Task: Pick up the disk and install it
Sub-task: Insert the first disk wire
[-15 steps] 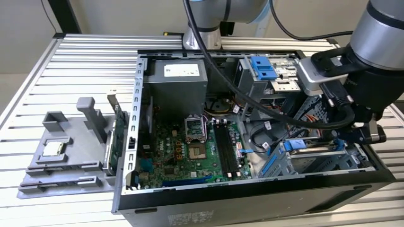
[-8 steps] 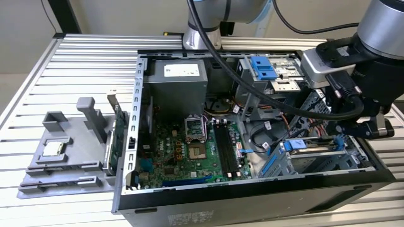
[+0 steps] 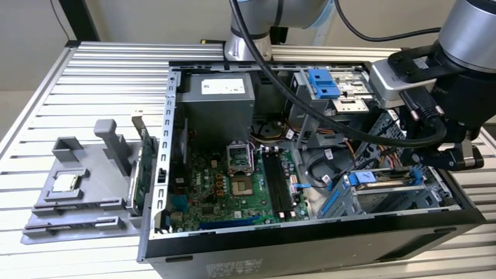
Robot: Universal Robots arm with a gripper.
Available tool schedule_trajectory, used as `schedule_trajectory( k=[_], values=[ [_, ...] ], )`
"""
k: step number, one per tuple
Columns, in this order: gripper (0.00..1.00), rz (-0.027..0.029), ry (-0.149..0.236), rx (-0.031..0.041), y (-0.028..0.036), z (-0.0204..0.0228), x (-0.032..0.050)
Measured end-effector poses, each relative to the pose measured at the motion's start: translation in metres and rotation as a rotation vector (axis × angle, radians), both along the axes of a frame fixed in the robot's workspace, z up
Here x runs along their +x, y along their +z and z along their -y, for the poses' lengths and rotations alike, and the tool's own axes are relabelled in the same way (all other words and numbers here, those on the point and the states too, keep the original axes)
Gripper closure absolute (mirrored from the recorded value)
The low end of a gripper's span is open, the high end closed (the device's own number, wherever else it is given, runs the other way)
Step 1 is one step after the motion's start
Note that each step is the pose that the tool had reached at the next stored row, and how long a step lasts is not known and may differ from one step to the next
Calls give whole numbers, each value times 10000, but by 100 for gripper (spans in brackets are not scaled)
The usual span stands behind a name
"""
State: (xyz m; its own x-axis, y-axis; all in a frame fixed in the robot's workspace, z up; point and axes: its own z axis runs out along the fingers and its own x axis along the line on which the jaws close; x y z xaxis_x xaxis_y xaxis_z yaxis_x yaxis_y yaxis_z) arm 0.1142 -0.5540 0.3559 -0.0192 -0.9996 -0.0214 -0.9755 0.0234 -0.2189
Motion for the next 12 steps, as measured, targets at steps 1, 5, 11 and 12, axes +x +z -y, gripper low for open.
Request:
schedule_trajectory(
  k=[1,5,11,12],
  values=[
    [100,0,0,0,0,0,0],
    [100,0,0,2,0,0,0],
    [100,0,9,-11,-1,-26,1],
    [100,-1,25,-28,1,-46,1]
  ],
)
